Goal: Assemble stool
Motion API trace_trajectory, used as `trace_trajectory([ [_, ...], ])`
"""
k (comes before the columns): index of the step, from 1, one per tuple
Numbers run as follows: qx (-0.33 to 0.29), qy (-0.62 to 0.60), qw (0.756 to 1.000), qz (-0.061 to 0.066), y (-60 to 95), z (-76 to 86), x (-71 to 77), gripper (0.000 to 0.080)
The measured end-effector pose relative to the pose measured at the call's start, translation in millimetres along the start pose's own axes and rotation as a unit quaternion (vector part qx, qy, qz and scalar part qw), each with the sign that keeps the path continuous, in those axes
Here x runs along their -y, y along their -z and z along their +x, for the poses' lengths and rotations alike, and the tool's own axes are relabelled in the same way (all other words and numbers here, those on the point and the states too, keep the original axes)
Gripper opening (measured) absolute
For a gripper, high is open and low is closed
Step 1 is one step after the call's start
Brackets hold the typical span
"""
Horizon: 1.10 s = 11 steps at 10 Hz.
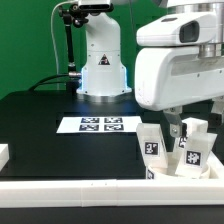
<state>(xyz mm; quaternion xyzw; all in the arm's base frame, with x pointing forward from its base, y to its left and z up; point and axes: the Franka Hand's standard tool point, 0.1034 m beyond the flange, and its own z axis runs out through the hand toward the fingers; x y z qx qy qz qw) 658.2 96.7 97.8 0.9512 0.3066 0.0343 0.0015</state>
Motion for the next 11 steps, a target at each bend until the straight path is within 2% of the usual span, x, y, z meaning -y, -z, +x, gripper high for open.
trace_trajectory([
  [5,0.014,0.017,1.000,0.001,-17.1,-10.1,-3.0,0.0649],
  [6,0.014,0.014,1.000,0.001,-17.2,-10.2,-3.1,0.0621],
  [8,0.014,0.004,1.000,0.001,-17.2,-10.5,-3.7,0.0341],
  [10,0.014,0.001,1.000,0.001,-17.2,-10.7,-4.1,0.0338],
  [11,0.014,-0.045,0.999,0.000,-17.2,-10.7,-4.0,0.0338],
])
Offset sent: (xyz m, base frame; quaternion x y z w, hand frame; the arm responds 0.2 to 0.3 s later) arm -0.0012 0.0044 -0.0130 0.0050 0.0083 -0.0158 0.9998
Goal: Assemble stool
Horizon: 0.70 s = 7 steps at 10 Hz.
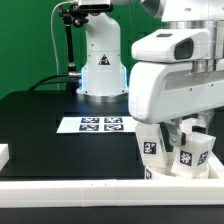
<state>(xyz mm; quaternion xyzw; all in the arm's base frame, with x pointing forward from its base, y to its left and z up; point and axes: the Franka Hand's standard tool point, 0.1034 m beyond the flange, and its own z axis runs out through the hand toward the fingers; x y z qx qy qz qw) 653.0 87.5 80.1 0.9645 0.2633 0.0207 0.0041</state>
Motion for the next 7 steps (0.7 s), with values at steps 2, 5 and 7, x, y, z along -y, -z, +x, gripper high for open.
trace_trajectory([
  [2,-0.001,-0.072,0.997,0.002,0.1,-0.5,-1.5,0.0338],
  [5,-0.012,-0.199,0.980,0.006,0.1,-0.7,-7.1,0.0338],
  [7,-0.020,-0.298,0.954,0.006,0.1,-0.7,-8.3,0.0340],
])
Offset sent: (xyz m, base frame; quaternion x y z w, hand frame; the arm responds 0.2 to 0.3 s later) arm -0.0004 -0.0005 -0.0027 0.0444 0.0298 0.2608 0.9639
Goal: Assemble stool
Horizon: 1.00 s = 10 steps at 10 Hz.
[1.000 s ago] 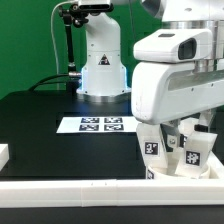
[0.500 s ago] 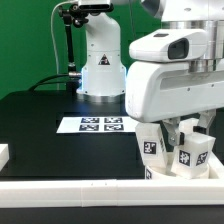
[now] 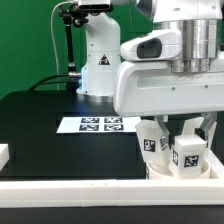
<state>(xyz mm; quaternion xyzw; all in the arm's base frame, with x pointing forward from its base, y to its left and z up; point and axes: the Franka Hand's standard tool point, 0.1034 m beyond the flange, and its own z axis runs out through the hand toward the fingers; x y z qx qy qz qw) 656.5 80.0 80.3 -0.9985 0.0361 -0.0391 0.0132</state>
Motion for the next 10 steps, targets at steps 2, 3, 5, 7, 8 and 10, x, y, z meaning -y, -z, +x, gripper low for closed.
trace_trajectory([
  [2,-0.001,-0.080,0.997,-0.002,0.1,0.0,-3.2,0.0340],
  [3,-0.001,-0.125,0.992,-0.004,0.1,-0.2,-5.8,0.0340],
  [5,0.003,-0.197,0.980,-0.008,0.0,-1.6,-9.7,0.0340],
  [7,0.009,-0.275,0.961,-0.012,0.3,-3.3,-14.1,0.0340],
  [8,0.009,-0.295,0.955,-0.013,0.0,-3.6,-14.9,0.0402],
  [10,0.009,-0.291,0.957,-0.013,-0.3,-3.6,-15.3,0.0597],
])
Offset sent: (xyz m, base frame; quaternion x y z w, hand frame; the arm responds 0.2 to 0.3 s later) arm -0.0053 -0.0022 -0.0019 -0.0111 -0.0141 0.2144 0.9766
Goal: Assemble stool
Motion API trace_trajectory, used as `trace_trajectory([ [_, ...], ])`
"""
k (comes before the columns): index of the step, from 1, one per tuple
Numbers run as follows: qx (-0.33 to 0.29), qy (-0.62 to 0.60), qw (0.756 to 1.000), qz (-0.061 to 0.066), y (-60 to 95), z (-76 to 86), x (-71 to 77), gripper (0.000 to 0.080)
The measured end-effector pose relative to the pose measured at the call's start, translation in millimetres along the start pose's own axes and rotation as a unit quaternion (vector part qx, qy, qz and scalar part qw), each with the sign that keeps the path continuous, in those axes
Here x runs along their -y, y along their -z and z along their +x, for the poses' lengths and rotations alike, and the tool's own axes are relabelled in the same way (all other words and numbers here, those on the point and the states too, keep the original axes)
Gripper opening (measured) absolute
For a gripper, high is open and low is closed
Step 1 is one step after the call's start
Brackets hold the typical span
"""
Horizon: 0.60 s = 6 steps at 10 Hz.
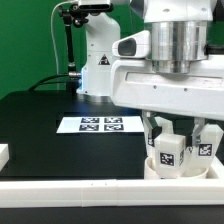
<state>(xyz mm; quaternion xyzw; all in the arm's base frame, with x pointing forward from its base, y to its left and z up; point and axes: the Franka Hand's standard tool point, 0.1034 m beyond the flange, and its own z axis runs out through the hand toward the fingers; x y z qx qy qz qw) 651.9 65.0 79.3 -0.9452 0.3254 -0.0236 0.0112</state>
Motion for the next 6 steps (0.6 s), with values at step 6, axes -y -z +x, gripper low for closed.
trace_trajectory([
  [6,0.012,0.011,1.000,-0.002,22.2,-1.2,-3.6,0.0649],
])
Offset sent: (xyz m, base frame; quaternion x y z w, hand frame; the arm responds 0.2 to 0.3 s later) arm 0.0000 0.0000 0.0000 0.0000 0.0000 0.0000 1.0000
